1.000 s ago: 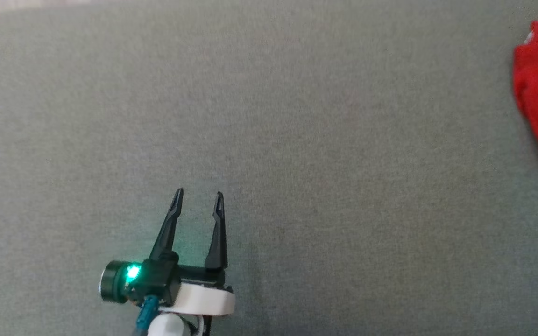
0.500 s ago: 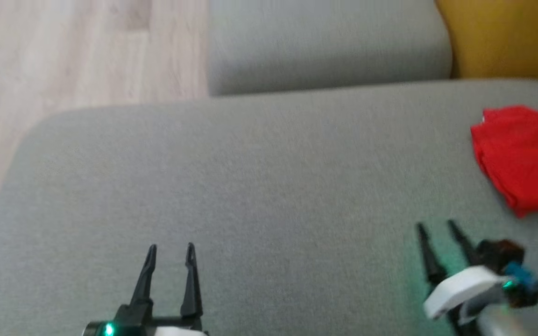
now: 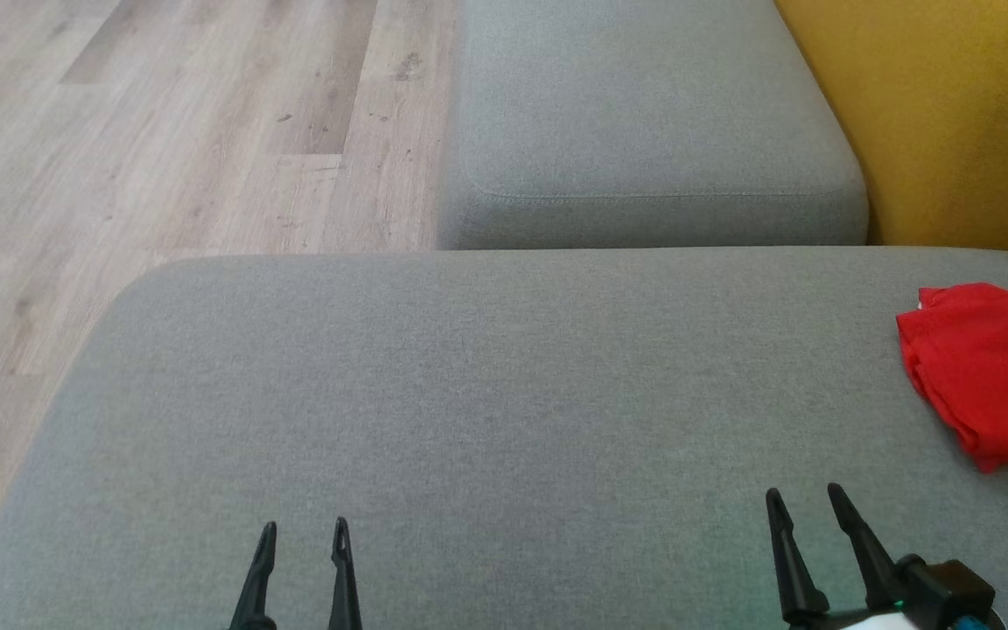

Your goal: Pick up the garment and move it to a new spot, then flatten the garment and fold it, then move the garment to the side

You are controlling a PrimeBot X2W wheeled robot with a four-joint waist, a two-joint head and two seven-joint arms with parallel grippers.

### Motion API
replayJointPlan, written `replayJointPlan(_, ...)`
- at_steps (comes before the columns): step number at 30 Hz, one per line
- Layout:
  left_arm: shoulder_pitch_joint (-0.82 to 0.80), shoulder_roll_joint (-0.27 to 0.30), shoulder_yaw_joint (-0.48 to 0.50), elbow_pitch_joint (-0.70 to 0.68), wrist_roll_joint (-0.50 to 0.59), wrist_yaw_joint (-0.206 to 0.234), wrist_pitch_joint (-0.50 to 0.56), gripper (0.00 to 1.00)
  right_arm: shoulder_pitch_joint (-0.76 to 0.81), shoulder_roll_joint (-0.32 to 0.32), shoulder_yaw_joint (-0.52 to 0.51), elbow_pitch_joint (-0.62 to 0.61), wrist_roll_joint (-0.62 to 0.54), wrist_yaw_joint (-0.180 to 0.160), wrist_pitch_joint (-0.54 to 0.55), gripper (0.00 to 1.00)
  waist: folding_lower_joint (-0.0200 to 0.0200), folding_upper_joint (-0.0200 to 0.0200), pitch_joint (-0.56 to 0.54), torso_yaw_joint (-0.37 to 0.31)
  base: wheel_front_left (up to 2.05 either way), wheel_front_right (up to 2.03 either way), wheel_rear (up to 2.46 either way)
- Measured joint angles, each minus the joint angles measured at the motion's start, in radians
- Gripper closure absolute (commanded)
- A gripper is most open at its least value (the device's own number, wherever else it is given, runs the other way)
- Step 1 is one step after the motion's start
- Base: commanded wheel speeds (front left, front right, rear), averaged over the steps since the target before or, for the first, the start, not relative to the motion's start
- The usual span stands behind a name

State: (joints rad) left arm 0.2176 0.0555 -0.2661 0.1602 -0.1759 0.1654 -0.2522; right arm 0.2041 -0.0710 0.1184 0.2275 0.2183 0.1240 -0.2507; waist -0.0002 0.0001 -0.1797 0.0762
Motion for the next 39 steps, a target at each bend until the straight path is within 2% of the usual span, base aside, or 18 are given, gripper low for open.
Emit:
replayJointPlan(19,0.000,0.000,-0.002,0.006,0.026,-0.016,0.000,0.00,0.015,0.023,-0.017,0.007,-0.044,0.000,0.000,0.00,0.0003,0.0000,-0.008,-0.033,0.00,0.00,0.00)
replayJointPlan(20,0.000,0.000,-0.002,0.006,0.026,-0.016,0.000,1.00,0.015,0.023,-0.017,0.007,-0.044,0.000,0.000,1.00,0.0003,0.0000,-0.008,-0.033,0.00,0.00,0.00)
replayJointPlan(25,0.031,0.001,0.001,0.068,0.019,-0.016,0.006,1.00,0.044,0.023,-0.017,0.079,-0.038,0.000,0.004,1.00,0.0002,0.0000,-0.005,-0.034,0.00,0.00,0.00)
replayJointPlan(39,0.026,0.004,0.013,0.076,-0.155,-0.044,0.037,1.00,0.038,0.023,-0.031,0.081,0.127,0.000,0.041,1.00,0.0003,0.0000,0.016,-0.039,0.00,0.00,0.00)
